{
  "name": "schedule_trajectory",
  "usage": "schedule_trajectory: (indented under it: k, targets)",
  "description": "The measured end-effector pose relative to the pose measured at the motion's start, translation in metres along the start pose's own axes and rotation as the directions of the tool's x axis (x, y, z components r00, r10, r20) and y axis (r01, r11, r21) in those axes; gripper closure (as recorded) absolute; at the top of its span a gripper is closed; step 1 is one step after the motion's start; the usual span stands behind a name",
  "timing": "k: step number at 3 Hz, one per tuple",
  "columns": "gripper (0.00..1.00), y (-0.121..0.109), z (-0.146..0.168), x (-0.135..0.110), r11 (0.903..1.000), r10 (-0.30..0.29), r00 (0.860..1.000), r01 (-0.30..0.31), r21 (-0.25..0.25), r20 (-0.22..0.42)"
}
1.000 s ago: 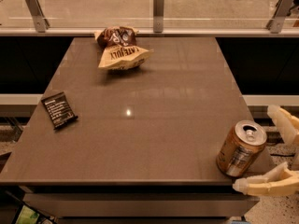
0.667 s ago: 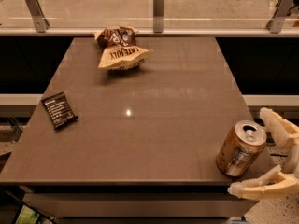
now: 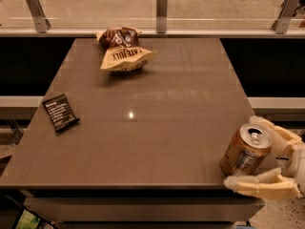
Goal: Move orange can near brown chip bag
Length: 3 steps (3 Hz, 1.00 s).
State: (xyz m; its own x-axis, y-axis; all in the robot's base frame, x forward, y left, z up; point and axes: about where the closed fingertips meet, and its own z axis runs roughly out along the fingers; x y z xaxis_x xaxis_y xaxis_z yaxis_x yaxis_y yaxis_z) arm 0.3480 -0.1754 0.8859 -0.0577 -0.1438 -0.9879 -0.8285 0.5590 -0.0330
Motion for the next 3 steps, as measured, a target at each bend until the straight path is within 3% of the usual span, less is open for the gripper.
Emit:
schedule_trajectory:
  k: [3]
  targets:
    - [0.87, 0.0036, 0.005, -0.0047, 0.9999, -0.011, 1.0, 0.011, -0.011, -0.002]
